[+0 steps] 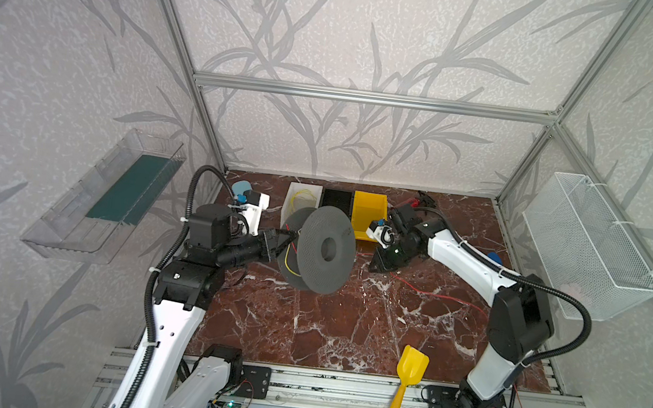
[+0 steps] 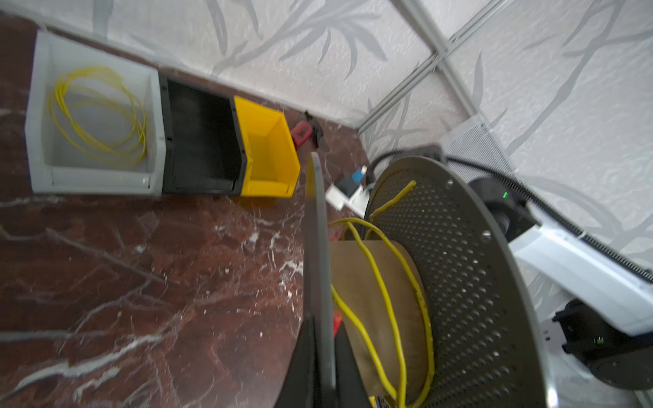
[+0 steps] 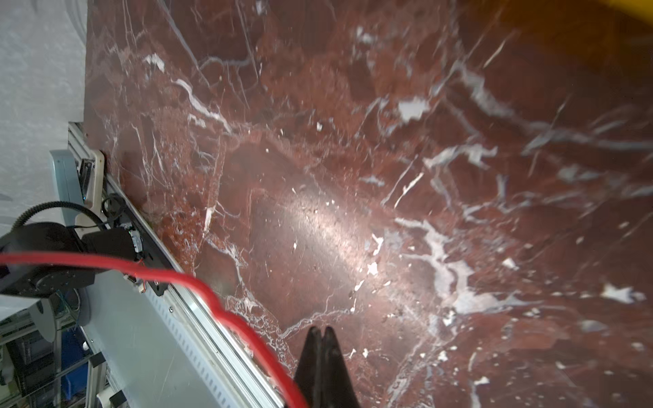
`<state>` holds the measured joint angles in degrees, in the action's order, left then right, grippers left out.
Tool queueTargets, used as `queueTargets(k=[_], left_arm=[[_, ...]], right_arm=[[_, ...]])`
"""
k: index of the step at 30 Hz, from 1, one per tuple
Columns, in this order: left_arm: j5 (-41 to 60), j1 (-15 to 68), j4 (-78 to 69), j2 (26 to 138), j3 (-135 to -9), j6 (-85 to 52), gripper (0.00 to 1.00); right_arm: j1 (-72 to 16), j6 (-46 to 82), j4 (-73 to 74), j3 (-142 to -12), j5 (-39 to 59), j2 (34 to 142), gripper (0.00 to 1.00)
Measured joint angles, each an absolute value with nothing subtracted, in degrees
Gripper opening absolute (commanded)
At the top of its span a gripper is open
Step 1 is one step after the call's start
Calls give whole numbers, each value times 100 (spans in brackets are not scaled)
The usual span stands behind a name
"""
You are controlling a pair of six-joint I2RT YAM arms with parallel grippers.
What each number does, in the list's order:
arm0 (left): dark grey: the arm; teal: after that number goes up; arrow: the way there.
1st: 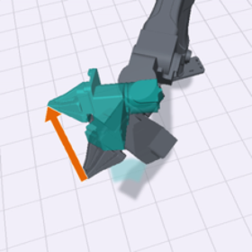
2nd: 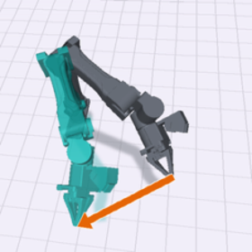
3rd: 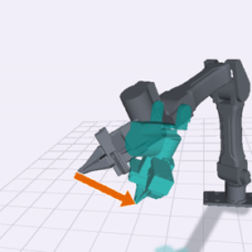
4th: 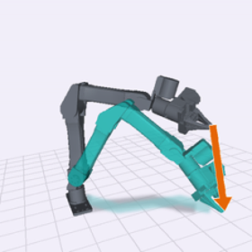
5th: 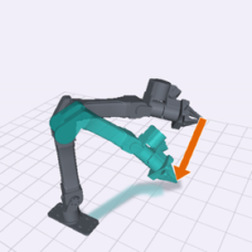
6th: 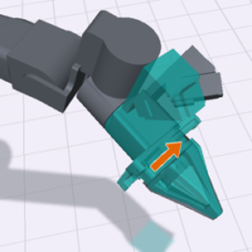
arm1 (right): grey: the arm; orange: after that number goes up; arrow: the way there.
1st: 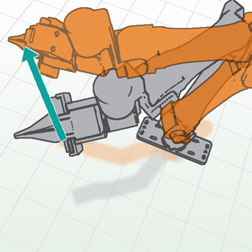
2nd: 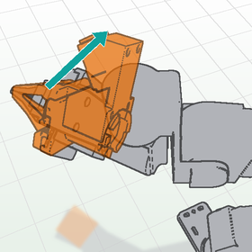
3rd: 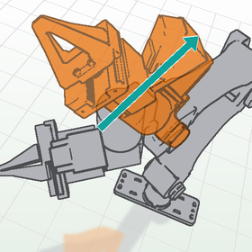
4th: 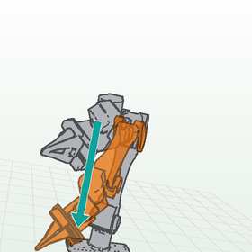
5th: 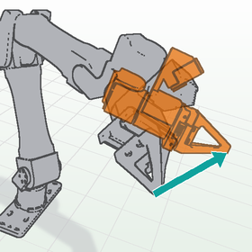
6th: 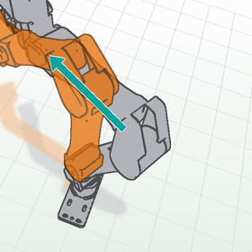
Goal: Wrap the cables
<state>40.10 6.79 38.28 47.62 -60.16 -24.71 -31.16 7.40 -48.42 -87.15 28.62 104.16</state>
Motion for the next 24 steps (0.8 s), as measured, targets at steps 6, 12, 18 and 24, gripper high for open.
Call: queueTargets(k=[6, 12, 18, 24], left_arm=[[2440, 2204, 4718, 5315, -6047, -1684, 0], [1015, 3122, 4735, 6108, -6165, -1415, 0], [-591, 3944, 4668, 7105, -6713, -1439, 0], [-1481, 4110, 4617, 7603, -7048, -1804, 0]], right_arm=[[-3199, 593, -5524, -10138, 3015, 10853, 0], [-3214, 725, -5933, -10805, 3756, 11085, 0], [-3201, 1264, -5931, -10829, 4880, 11096, 0], [-3361, 1885, -5258, -10326, 5544, 10805, 18]])
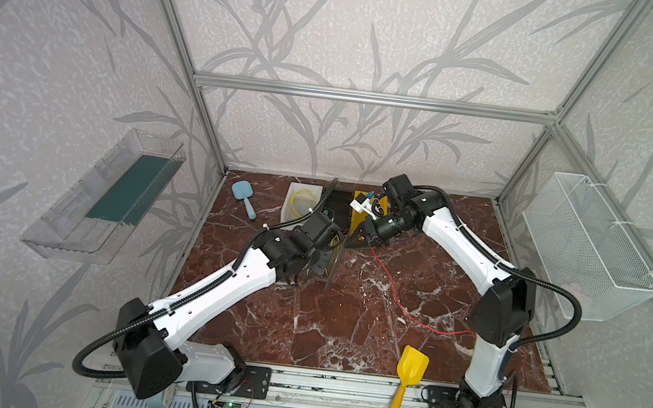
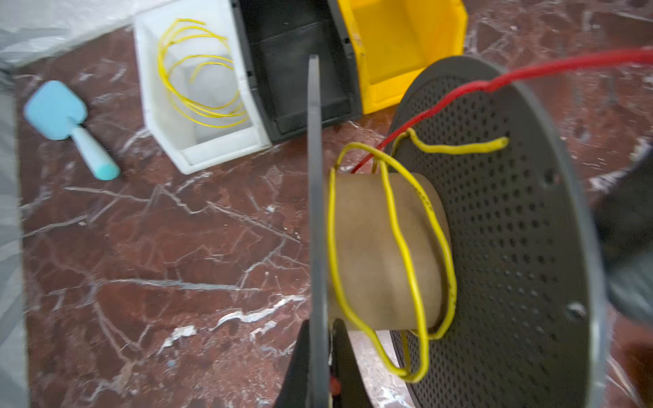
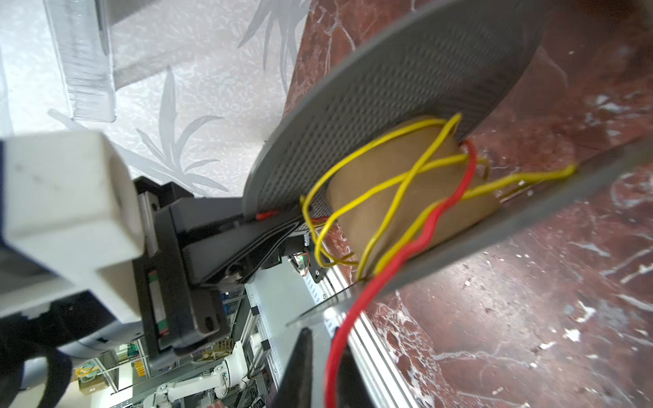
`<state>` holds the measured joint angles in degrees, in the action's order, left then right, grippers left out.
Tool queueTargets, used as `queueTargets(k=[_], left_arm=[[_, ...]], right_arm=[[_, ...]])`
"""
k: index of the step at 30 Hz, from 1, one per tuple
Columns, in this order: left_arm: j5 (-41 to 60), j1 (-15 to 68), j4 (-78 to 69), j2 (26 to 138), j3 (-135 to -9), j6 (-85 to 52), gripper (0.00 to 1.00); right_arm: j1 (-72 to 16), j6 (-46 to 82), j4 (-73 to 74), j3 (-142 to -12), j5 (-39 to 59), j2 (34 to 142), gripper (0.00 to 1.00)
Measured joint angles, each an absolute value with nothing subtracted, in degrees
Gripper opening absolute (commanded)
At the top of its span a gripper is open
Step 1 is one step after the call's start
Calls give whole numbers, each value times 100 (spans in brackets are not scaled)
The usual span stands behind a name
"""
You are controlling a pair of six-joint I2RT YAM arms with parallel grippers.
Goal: Wrap the cables
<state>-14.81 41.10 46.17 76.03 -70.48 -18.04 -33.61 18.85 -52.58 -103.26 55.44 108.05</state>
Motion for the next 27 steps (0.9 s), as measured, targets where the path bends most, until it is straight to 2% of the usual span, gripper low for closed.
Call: queueTargets(k=[7, 11, 19, 20, 22, 24, 25, 27], left_arm=[[-1728, 4274, 4515, 7706, -7218, -2169, 0], [-1935, 4283, 4368, 7660, -7223, -2303, 0], [-2182, 4307, 4259, 7505, -7223, -2668, 0], [-2228, 4307, 4244, 7481, -7223, -2714, 0], [-2311, 4309, 4189, 7413, -7212, -2812, 0], [-2436, 4309, 4121, 7345, -7199, -2917, 0], [-2488, 4309, 4108, 7328, -7199, -2967, 0], [-2598, 4307, 4084, 7317, -7199, -3092, 0]], right_arm=[[-3924, 2414, -4237, -8927, 5623, 9791, 26], [-4115, 2499, -3887, -8237, 5391, 9201, 47], [-4705, 2692, -3428, -7081, 4480, 8123, 48], [-4790, 2714, -3404, -6995, 4368, 8082, 46], [-4984, 2762, -3376, -6836, 4143, 8027, 34], [-5251, 2759, -3380, -6702, 3879, 7977, 5], [-5400, 2768, -3400, -6683, 3736, 7955, 0], [-5745, 2742, -3406, -6676, 3452, 7878, 0]])
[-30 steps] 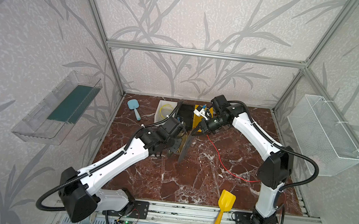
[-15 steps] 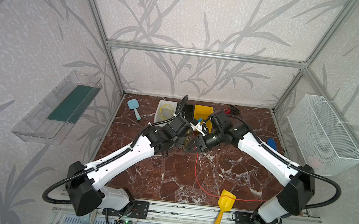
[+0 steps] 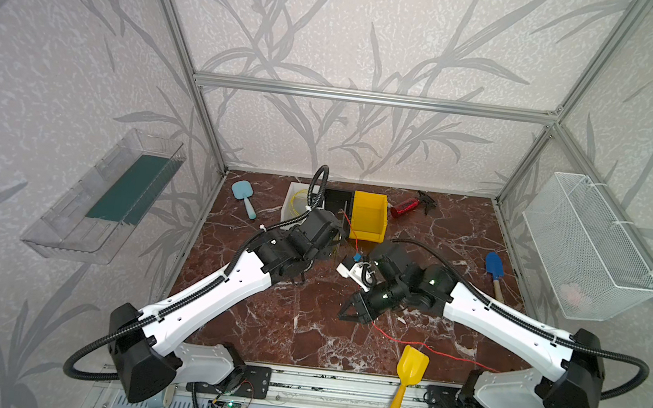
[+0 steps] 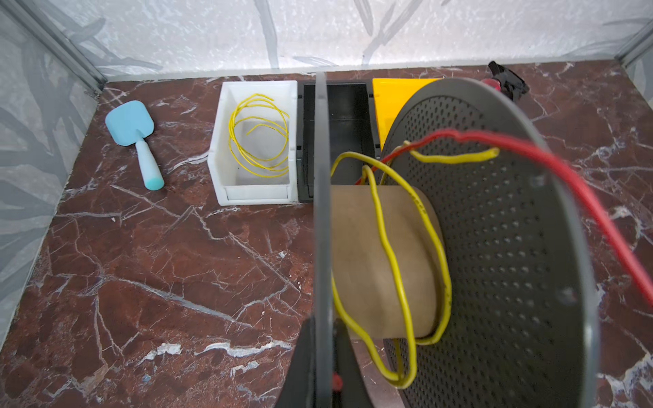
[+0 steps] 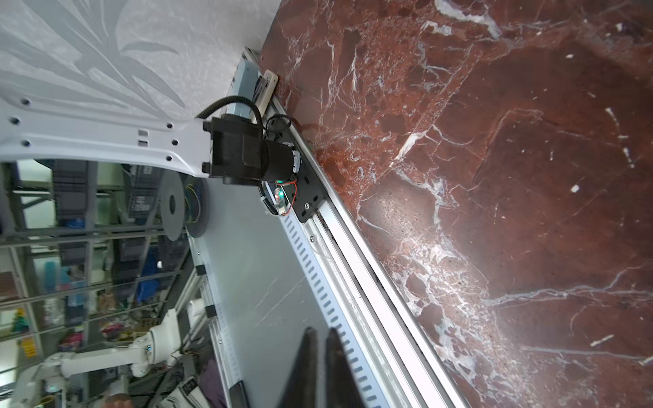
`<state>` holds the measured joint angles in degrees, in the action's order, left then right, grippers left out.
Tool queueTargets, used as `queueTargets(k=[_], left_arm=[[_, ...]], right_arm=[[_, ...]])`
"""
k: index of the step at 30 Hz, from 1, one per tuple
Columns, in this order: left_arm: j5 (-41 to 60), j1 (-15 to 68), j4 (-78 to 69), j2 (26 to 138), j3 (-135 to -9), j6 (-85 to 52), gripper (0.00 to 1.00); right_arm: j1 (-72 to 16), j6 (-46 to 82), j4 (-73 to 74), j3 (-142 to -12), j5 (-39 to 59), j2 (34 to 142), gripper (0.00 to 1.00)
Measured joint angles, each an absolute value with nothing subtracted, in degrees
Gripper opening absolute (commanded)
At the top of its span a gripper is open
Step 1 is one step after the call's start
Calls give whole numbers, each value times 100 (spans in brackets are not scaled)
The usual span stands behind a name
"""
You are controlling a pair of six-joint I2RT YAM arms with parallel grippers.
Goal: Wrap the cables
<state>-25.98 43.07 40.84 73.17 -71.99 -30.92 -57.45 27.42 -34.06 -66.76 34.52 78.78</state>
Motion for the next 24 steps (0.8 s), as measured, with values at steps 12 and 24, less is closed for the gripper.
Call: queueTargets(k=[12, 24], left_arm=[[-1199, 3544, 4025, 7321, -7223, -3826, 0], [462, 2165, 3529, 6864, -7352, -4032, 0]], right_arm=[[-6978, 2740, -2928, -6119, 2460, 7585, 0], [-7183, 2596, -2744, -5076, 2499, 8025, 0]])
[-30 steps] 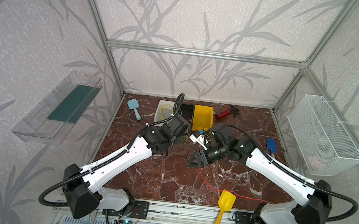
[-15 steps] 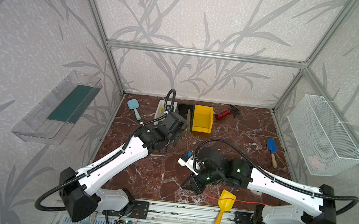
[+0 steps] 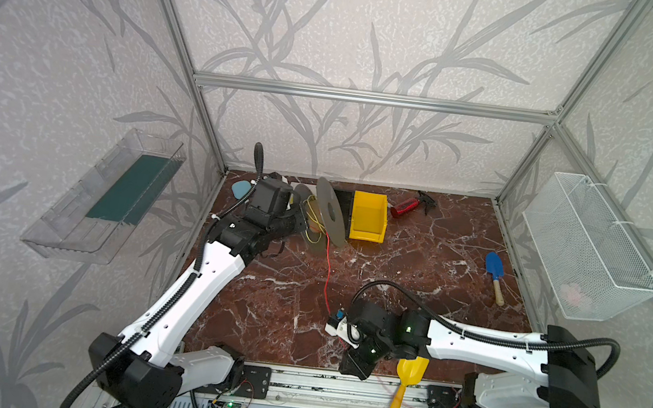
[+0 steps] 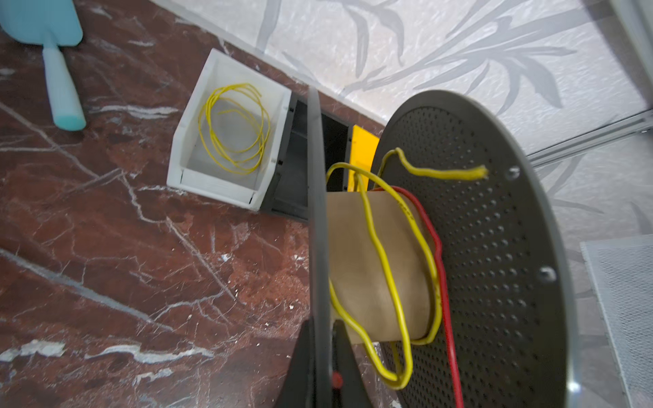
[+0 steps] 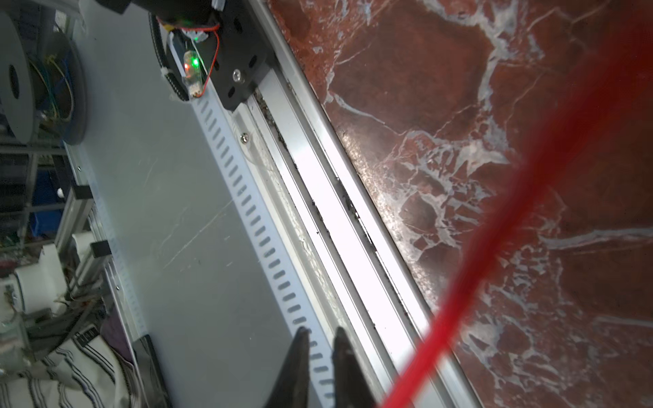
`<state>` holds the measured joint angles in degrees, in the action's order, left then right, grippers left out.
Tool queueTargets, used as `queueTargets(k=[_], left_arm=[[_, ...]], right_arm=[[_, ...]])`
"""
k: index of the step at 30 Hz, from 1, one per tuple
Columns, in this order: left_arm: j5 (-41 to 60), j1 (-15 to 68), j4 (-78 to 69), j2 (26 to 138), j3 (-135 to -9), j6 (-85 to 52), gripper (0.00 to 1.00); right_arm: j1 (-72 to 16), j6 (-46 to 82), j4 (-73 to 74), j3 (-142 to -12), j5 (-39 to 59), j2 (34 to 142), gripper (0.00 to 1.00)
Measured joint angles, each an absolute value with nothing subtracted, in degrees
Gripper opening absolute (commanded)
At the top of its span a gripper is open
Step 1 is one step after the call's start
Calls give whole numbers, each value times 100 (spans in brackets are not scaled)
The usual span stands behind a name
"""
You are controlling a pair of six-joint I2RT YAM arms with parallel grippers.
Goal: Wrap the cables
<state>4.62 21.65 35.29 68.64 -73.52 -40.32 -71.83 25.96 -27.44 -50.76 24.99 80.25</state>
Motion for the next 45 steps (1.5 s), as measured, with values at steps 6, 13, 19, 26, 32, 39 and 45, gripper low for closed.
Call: queueTargets(k=[6, 13, 19, 26, 32, 39, 45], left_arm=[[1225, 1841, 3485, 6624, -7378, -3944, 0], [2978, 224, 3376, 6292, -7376, -4163, 0], [4692, -893, 2536, 5911, -7253, -4722, 0], [5725, -961, 2412, 5168, -6925, -4320, 0], [5540, -808, 4016, 4908, -6917, -2956, 0], [3957, 1015, 5013, 4847, -6641, -1999, 0], [2213, 2440, 5513, 5070, -6530, -1614, 0]], right_arm=[[-7150, 2451, -2947, -5078, 2421, 8029, 0], [-5972, 2211, -3328, -5076, 2565, 7848, 0], [-4193, 1623, -3850, -5822, 3065, 8095, 0], [-2574, 1142, -4178, -6672, 3909, 9107, 0], [-2110, 1175, -4244, -7509, 4134, 9730, 0], [-1975, 1234, -4539, -8799, 4268, 10464, 0], [-2032, 1144, -5249, -9710, 4517, 10864, 0]])
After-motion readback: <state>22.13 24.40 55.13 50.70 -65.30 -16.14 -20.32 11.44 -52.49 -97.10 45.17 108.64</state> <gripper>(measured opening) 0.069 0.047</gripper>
